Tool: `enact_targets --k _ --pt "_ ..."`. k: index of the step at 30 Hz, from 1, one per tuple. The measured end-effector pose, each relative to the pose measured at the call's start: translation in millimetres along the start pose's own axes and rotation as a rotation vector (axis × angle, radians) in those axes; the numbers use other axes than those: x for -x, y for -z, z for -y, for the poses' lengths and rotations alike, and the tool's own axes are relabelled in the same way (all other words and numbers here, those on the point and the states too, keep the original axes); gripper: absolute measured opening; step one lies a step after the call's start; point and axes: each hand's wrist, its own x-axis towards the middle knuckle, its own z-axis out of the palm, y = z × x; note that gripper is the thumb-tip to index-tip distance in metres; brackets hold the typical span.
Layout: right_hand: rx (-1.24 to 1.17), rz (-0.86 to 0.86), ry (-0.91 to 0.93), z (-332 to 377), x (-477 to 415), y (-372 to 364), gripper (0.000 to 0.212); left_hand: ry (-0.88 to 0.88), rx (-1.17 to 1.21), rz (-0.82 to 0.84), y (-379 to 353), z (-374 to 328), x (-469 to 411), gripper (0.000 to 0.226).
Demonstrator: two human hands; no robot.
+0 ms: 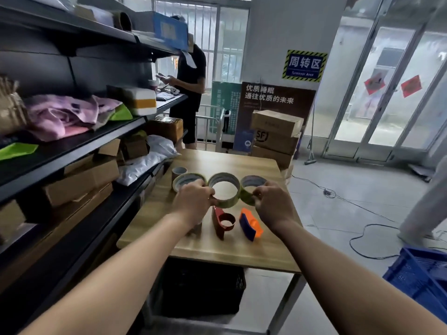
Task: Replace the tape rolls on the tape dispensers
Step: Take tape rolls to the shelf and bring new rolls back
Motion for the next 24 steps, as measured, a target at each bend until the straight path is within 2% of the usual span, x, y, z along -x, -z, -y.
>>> enact_targets --k 4,13,24 --pt "0.008 -0.014 -0.018 -11 -45 -27 0.021 -0.025 -0.004 -0.019 -23 20 -50 0.031" --pt "-0.02 0.002 -0.052 -59 -134 -100 0.016 -0.007 0.014 0.072 -93 47 -148 0.032" --pt "-0.034 0.151 -0.045 -139 -239 -185 0.019 0.092 0.004 0.217 -196 62 -260 0.028"
